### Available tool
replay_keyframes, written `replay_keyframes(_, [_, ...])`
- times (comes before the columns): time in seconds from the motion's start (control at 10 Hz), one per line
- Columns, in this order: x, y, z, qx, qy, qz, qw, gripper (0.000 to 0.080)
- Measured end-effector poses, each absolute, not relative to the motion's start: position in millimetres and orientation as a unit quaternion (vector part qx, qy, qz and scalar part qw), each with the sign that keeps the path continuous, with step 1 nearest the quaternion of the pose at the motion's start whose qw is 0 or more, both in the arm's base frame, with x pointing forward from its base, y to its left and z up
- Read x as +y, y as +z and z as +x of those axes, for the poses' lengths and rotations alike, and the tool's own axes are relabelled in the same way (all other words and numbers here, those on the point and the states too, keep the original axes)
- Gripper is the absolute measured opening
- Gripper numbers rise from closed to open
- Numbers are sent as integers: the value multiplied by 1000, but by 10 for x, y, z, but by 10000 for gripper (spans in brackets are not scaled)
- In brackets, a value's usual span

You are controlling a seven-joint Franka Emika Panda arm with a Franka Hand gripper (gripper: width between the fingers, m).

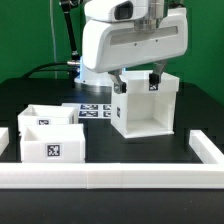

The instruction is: Assemble drawer

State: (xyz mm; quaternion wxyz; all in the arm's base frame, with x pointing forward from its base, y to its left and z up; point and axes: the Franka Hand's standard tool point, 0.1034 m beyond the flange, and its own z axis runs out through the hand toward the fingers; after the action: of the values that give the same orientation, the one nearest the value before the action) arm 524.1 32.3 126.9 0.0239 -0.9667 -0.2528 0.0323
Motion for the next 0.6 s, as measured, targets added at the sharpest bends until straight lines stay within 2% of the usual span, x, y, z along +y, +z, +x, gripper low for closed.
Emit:
replay_keyframes(0.3, [623, 1442, 4767, -216, 31, -976, 7, 650])
replay_keyframes(0.6, [970, 1397, 4367, -199, 28, -980, -1, 650])
